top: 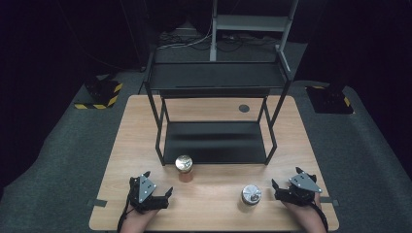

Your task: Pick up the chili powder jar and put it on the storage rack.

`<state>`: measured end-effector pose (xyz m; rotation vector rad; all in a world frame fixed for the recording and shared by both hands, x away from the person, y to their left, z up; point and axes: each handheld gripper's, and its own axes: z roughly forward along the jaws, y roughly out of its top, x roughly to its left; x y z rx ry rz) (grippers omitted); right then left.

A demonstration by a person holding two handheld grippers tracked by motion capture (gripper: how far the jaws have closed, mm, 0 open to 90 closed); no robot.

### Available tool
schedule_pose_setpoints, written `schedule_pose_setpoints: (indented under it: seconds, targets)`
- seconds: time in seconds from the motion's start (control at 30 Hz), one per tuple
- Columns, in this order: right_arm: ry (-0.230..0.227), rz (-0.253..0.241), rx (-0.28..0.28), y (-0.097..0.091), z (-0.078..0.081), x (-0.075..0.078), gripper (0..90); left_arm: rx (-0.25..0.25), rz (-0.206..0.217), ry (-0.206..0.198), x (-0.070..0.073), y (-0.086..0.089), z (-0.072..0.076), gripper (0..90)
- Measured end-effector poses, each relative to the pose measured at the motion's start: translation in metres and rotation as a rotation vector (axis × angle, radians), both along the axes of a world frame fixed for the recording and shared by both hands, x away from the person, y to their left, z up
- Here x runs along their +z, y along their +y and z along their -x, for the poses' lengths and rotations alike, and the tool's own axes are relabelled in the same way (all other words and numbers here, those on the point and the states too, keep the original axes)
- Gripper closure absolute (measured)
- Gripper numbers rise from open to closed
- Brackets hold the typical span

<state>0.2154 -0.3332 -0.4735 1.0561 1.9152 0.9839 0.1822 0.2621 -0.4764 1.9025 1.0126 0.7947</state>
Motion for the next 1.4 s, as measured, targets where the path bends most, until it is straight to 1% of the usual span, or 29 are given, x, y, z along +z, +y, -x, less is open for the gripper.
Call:
schedule_pose_setpoints:
  seconds: [0.07, 0.1, 0.17, 0.23, 0.27, 0.33, 0.4, 0.47, 0.5, 0.53, 0.87, 1.17, 1.4]
  targets:
    - [0.002, -0.012, 0.001, -0.002, 0.0, 0.0, 0.0, -0.001, -0.003, 0.008, 0.001, -0.001, -0.001, 0.5]
    - [0.003, -0.012, 0.011, -0.003, -0.001, 0.0, 0.0, 0.001, -0.003, 0.009, 0.001, -0.001, -0.001, 0.6]
    - [0.005, -0.007, 0.013, -0.003, -0.001, 0.0, 0.0, 0.002, -0.009, 0.011, 0.002, -0.002, -0.002, 0.6]
    - [0.013, 0.028, 0.019, 0.003, -0.002, 0.002, 0.0, 0.001, -0.015, 0.012, 0.002, -0.003, -0.002, 0.6]
    - [0.013, 0.028, 0.019, 0.003, -0.002, 0.002, 0.0, -0.001, -0.02, 0.011, 0.002, -0.004, -0.002, 0.6]
    - [0.012, 0.049, 0.032, 0.005, -0.002, 0.002, 0.0, -0.003, -0.021, 0.004, 0.001, -0.004, -0.001, 0.6]
    - [0.012, 0.052, 0.035, 0.005, -0.002, 0.002, 0.0, -0.005, -0.012, 0.001, 0.001, -0.002, 0.0, 0.6]
    - [0.011, 0.042, 0.033, 0.003, -0.002, 0.002, 0.0, -0.004, 0.003, 0.0, 0.0, 0.0, 0.001, 0.6]
    - [0.011, 0.042, 0.033, 0.003, -0.002, 0.002, 0.0, -0.004, 0.003, 0.0, 0.0, 0.0, 0.001, 0.6]
    - [0.01, 0.03, 0.031, 0.002, -0.002, 0.002, 0.0, -0.004, 0.004, -0.001, 0.0, 0.001, 0.001, 0.6]
    - [-0.001, -0.003, 0.04, -0.005, 0.0, 0.0, 0.0, -0.007, -0.012, -0.003, 0.0, -0.002, 0.002, 0.6]
    - [0.0, 0.013, 0.06, -0.005, -0.001, 0.0, 0.0, -0.011, -0.005, -0.009, 0.0, -0.002, 0.004, 0.5]
    - [-0.004, 0.006, 0.057, -0.006, 0.0, 0.0, 0.0, -0.018, 0.016, -0.019, 0.002, -0.001, 0.005, 0.5]
